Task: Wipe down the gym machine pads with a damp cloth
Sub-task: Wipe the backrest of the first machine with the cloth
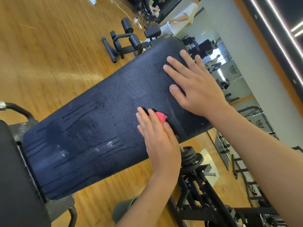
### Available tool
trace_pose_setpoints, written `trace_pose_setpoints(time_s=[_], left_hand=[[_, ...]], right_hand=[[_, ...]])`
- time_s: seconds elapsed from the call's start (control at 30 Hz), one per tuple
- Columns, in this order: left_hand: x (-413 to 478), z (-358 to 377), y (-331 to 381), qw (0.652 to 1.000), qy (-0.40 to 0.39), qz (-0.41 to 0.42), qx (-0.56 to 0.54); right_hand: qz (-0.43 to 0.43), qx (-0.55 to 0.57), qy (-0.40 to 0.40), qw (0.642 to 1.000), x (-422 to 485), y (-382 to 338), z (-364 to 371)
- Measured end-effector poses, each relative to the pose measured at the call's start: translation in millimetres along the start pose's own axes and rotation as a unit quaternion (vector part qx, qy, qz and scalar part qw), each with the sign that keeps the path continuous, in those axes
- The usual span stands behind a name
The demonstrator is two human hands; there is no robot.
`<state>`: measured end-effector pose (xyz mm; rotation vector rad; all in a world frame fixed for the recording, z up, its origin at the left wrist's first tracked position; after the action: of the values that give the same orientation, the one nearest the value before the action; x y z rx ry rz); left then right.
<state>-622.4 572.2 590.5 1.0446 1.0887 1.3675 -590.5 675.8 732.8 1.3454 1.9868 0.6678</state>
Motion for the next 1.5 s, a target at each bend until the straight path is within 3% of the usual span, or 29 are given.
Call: trace_pose_setpoints(time_s=[0.37, 0.67, 0.87, 1.0, 1.27, 1.5], left_hand=[[18, -1, 3, 1.000, 0.017, -0.016, -0.015], [-17, 11, -4, 0.999, -0.027, 0.018, 0.015], [-11, 7, -4, 0.996, -0.069, 0.002, 0.051], [-14, 1, -4, 0.996, -0.090, 0.025, 0.014], [-14, -23, -19, 0.997, -0.039, 0.019, -0.070], [82, -61, -21, 0.998, 0.027, 0.006, -0.057]], right_hand=[[-0.003, 0.004, 0.012, 1.000, 0, -1, -1], [-0.007, 0.003, 0.019, 1.000, -1, 0, 1], [-0.004, -0.032, -0.019, 0.999, 0, -6, -5], [-0.056, -0.089, -0.030, 0.994, -8, -21, -4], [-0.039, -0.098, 0.002, 0.994, -15, -31, 14], [-0.032, -0.100, 0.011, 0.994, -15, -33, 14]])
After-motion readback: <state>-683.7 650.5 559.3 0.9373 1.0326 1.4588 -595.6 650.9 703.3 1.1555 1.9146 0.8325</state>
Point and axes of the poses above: each hand's wrist, its own x-axis towards the middle knuckle, its own z-axis out of the palm, y = z × x, the point moved 6 cm from there along x, towards the middle knuckle, and after that the axes turned 11 degrees about -y, right-handed, at the moved point
